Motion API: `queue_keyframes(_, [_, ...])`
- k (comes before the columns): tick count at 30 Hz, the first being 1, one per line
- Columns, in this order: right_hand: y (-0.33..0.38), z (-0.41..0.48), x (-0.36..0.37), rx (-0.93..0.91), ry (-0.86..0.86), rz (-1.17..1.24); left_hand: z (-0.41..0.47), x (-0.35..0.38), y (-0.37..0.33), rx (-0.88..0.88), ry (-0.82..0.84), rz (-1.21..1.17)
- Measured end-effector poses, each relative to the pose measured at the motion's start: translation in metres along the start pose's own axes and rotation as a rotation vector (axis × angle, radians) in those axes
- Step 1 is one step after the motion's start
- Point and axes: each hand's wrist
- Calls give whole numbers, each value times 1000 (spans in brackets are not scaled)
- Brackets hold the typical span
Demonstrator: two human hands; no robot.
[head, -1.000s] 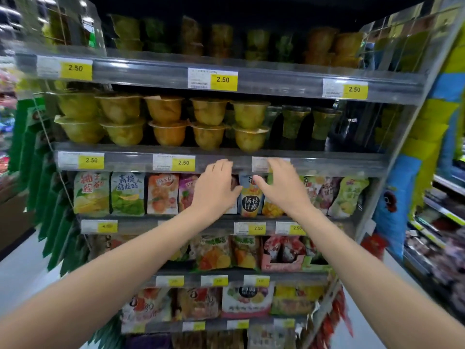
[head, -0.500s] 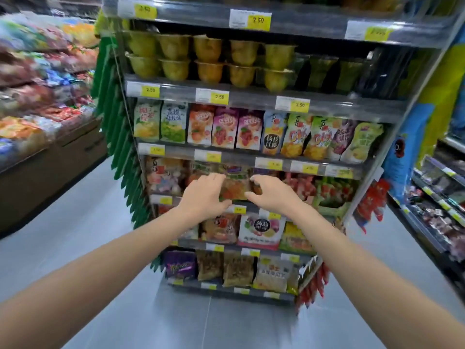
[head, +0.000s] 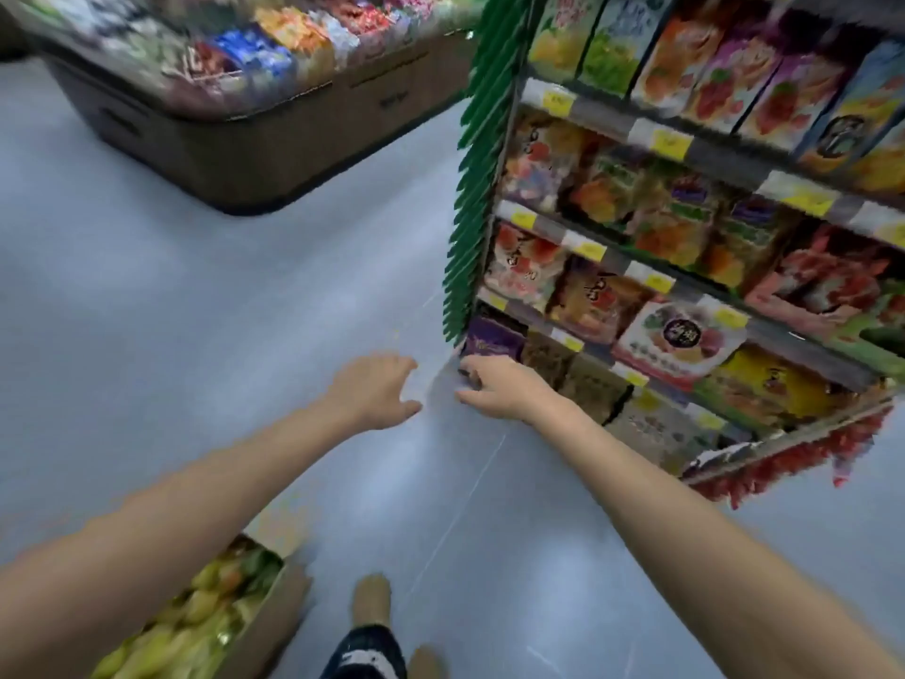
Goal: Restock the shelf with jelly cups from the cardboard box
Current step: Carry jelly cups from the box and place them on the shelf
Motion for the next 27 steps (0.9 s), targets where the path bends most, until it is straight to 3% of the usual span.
queue_keyframes(8, [165,80,97,-290,222,-27,-113,65,182,-495,-167,-296])
queue_keyframes(14, [293,126,179,-480,345,-58,-190,124,296,-859,-158,-454])
queue_keyframes(20, [373,179,270,-466,457,-49,-217,193,376,-1020,-82,-533])
queue_keyframes(27, [391,243,385,-397,531,-100,-214,311,439,-1177,48,-718])
Point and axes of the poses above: each hand's wrist, its own z-axis towards the middle knuckle, its own x-axis out of the palm, y = z × x, and after that the axes turned 3 degrees about -x, right-handed
